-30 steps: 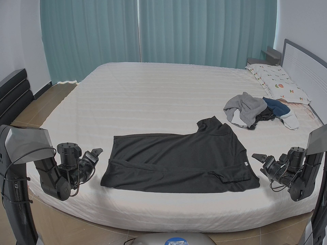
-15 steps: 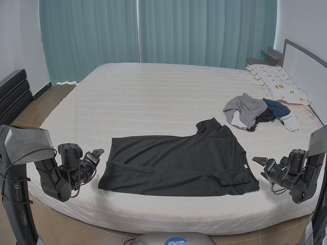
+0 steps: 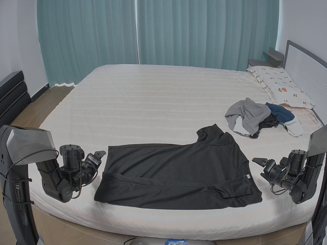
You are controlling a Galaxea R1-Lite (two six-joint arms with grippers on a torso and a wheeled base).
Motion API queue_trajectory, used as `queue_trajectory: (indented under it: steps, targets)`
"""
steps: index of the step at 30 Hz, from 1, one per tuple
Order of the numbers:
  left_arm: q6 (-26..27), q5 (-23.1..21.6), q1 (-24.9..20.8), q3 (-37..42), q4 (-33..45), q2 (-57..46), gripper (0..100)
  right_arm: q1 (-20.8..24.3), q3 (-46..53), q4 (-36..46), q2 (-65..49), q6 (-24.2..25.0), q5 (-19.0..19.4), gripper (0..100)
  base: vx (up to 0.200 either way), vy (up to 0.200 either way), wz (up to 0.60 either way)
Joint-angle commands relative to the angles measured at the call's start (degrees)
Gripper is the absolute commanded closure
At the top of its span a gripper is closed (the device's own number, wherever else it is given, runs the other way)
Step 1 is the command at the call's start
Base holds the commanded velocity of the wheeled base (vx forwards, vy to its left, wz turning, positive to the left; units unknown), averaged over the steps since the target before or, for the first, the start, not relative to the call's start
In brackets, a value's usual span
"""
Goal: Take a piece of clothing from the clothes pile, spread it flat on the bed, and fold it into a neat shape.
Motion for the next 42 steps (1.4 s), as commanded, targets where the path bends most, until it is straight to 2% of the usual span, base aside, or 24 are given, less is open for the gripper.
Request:
queue_trajectory:
  steps: [1,3,8,10,12,16,18,22,38,42]
  targets:
    - [0.22,0.04,-0.54,-0.58,0.24,0.21,0,-0.01,-0.10,-0.76,0.18,0.02,-0.03,0,0.000,0.000,0.00]
    - [0.66,-0.05,-0.72,-0.67,0.59,0.30,0,-0.01,-0.01,-0.76,0.26,-0.07,-0.03,0,0.000,0.000,0.00]
    - [7.61,-0.67,-0.80,0.04,1.91,0.47,0,-0.01,-0.10,-0.76,0.88,-0.24,-0.03,0,0.000,0.000,0.00]
    - [8.57,-0.93,-0.72,-0.32,2.79,0.65,0,-0.01,-0.10,-0.76,0.88,-0.33,-0.03,0,0.000,0.000,0.00]
    - [9.98,-2.78,-0.72,-0.49,4.46,0.65,0,-0.01,-0.19,-0.76,0.88,-0.51,-0.03,0,0.000,0.000,0.00]
    - [12.88,-11.65,0.16,-0.14,6.04,0.38,0,-0.01,-0.19,-0.76,0.97,-0.51,0.06,0,0.000,0.000,0.00]
    - [14.02,-13.76,0.60,-0.40,6.04,0.56,0,-0.01,-0.19,-0.76,0.97,-0.51,0.15,0,0.000,0.000,0.00]
    - [17.98,-14.29,0.87,-0.23,6.75,1.09,0,0.07,-0.28,-0.76,1.14,-0.51,0.23,0,0.000,0.000,0.00]
    - [19.47,-14.73,3.15,-3.57,11.32,1.70,0,-0.01,-0.36,-0.76,1.14,-0.51,0.15,0,0.000,0.000,0.00]
    - [20.00,-17.45,2.98,-5.06,13.69,1.53,0,-0.01,-0.36,-0.76,1.23,-0.42,0.23,0,0.000,0.000,0.00]
